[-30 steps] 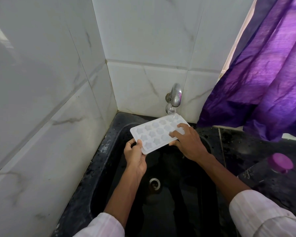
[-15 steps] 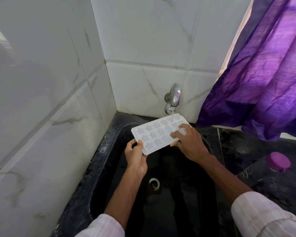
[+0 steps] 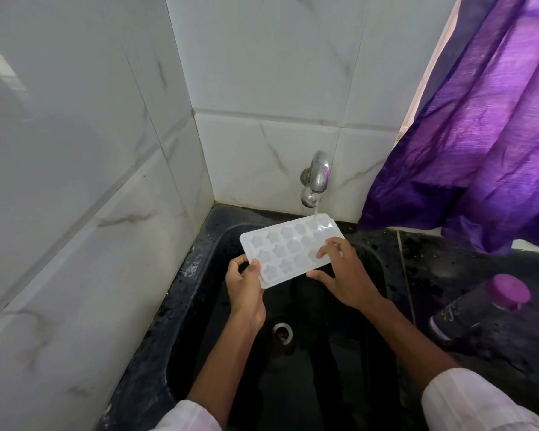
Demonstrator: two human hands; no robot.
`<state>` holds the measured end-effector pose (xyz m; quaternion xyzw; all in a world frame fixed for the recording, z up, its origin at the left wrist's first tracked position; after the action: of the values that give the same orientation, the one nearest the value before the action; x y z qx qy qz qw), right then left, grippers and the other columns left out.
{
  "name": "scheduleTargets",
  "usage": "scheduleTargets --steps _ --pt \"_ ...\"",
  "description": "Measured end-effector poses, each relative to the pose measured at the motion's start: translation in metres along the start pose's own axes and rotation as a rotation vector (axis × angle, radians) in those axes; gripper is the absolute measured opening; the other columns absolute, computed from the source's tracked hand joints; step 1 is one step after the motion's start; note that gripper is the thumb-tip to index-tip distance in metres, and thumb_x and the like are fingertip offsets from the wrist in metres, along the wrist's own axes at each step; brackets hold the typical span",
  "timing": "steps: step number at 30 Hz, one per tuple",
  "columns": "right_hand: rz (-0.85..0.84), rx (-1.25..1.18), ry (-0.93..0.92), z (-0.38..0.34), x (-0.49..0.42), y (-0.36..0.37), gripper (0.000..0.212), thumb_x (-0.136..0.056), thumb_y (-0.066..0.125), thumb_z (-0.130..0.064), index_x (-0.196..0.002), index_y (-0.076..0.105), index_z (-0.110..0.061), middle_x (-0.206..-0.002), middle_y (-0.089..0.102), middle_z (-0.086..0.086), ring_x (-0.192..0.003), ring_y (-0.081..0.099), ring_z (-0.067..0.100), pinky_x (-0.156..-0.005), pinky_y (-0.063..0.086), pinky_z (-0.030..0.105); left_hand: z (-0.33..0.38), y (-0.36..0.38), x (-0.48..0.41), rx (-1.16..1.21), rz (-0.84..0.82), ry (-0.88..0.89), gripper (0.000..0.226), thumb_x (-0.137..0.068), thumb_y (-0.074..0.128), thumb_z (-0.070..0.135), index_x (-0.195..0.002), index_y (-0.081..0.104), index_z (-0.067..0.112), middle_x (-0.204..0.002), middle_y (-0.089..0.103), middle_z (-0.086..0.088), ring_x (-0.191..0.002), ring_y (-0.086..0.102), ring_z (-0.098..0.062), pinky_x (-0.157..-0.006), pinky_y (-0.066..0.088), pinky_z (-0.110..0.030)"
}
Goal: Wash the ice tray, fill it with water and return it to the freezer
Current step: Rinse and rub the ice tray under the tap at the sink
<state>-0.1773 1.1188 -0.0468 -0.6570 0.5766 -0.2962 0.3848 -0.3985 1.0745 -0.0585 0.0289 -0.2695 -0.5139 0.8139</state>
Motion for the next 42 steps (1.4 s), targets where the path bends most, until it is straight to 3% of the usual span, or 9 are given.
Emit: scheduleTargets --steps 8,11,15,18,24,31,35,38,42 --pt "-0.007 -0.136 0.102 0.002 0.022 0.034 0.030 -0.088 0.071 -0.038 -0.109 0.052 -0.027 -0.146 0.031 -0.002 -0.139 0.033 0.017 -0.112 0.037 0.037 -0.001 -0.032 -0.002 -0.385 0.020 0.178 0.012 -0.100 0.055 0.014 -0.103 0.056 0.025 -0.096 0.074 -0.001 -0.094 0.071 -0.020 -0.084 0.059 -0.046" --pt "0.031 -0.160 0.093 0.000 0.029 0.039 0.028 -0.087 0.072 -0.034 -0.107 0.052 -0.027 -0.139 0.034 -0.003 -0.134 0.039 0.015 -0.106 0.040 0.031 0.008 -0.032 0.003 -0.570 -0.017 0.314 0.012 -0.100 0.055 0.013 -0.099 0.054 0.025 -0.093 0.072 0.004 -0.091 0.069 -0.013 -0.072 0.055 -0.028" --pt "0.044 -0.159 0.104 0.002 0.035 0.044 0.028 -0.088 0.072 -0.031 -0.106 0.052 -0.024 -0.137 0.036 -0.002 -0.132 0.039 0.015 -0.105 0.035 0.025 0.031 -0.009 0.016 -0.800 -0.239 0.621 0.007 -0.100 0.050 0.023 -0.102 0.055 0.027 -0.094 0.069 0.009 -0.086 0.066 -0.003 -0.064 0.047 -0.011" --pt "0.044 -0.156 0.109 0.003 0.039 0.045 0.031 -0.087 0.073 -0.030 -0.109 0.054 -0.022 -0.139 0.035 0.000 -0.134 0.038 0.019 -0.108 0.036 0.030 0.036 0.011 0.023 -0.989 -0.459 0.776 0.019 -0.101 0.045 0.025 -0.110 0.060 0.020 -0.096 0.067 0.005 -0.085 0.065 -0.010 -0.070 0.052 -0.030" --pt "0.015 -0.140 0.125 0.001 0.042 0.043 0.065 -0.078 0.081 -0.036 -0.130 0.047 -0.020 -0.148 0.026 0.000 -0.139 0.030 0.016 -0.112 0.032 0.030 0.032 0.034 0.046 -1.470 -0.809 1.032 0.042 -0.092 0.057 0.008 -0.126 0.051 0.032 -0.125 0.060 0.006 -0.111 0.057 -0.014 -0.088 0.048 -0.027" --pt "-0.181 -0.205 -0.001 -0.022 0.048 0.067 0.095 -0.076 0.082 -0.041 -0.153 0.026 -0.033 -0.161 0.017 -0.006 -0.148 0.017 0.013 -0.118 0.028 0.035 0.026 0.060 0.086 -1.596 -1.014 1.499 0.049 -0.075 0.073 0.001 -0.116 0.058 0.024 -0.110 0.067 0.002 -0.093 0.062 -0.020 -0.078 0.054 -0.037" --pt "-0.055 -0.619 -0.063 -0.042 0.057 0.054 0.046 -0.088 0.075 -0.021 -0.131 0.059 -0.025 -0.129 0.063 -0.009 -0.121 0.059 0.009 -0.099 0.049 0.027 0.019 0.071 0.098 -1.543 -1.038 1.542 0.051 -0.072 0.071 -0.002 -0.115 0.060 0.023 -0.115 0.069 -0.002 -0.097 0.064 -0.024 -0.082 0.055 -0.038" --pt "0.042 -0.695 0.095 -0.029 0.059 0.050 0.025 -0.089 0.074 -0.018 -0.109 0.070 -0.031 -0.102 0.074 -0.017 -0.099 0.069 0.003 -0.084 0.053 0.025 0.029 0.077 0.097 -1.450 -0.904 1.511 0.049 -0.081 0.057 0.008 -0.128 0.061 0.023 -0.135 0.062 0.001 -0.114 0.058 -0.019 -0.092 0.052 -0.032" --pt "0.056 -1.096 0.391 -0.011 0.066 0.067 0.027 -0.088 0.073 -0.018 -0.113 0.067 -0.026 -0.106 0.075 -0.005 -0.100 0.072 0.015 -0.082 0.060 0.036 0.058 0.041 0.058 -1.075 -0.468 1.038 0.053 -0.099 0.048 0.043 -0.150 0.040 0.032 -0.156 0.039 0.012 -0.141 0.036 -0.008 -0.112 0.033 -0.025"
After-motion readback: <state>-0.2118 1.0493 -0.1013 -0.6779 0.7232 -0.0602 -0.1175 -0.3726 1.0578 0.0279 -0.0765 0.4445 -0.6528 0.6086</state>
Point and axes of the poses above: each hand's wrist, its own x-axis away from the middle knuckle, its own y-axis out of the palm, z = x × y, the point moved 10 cm from there along -x, towards the middle knuckle
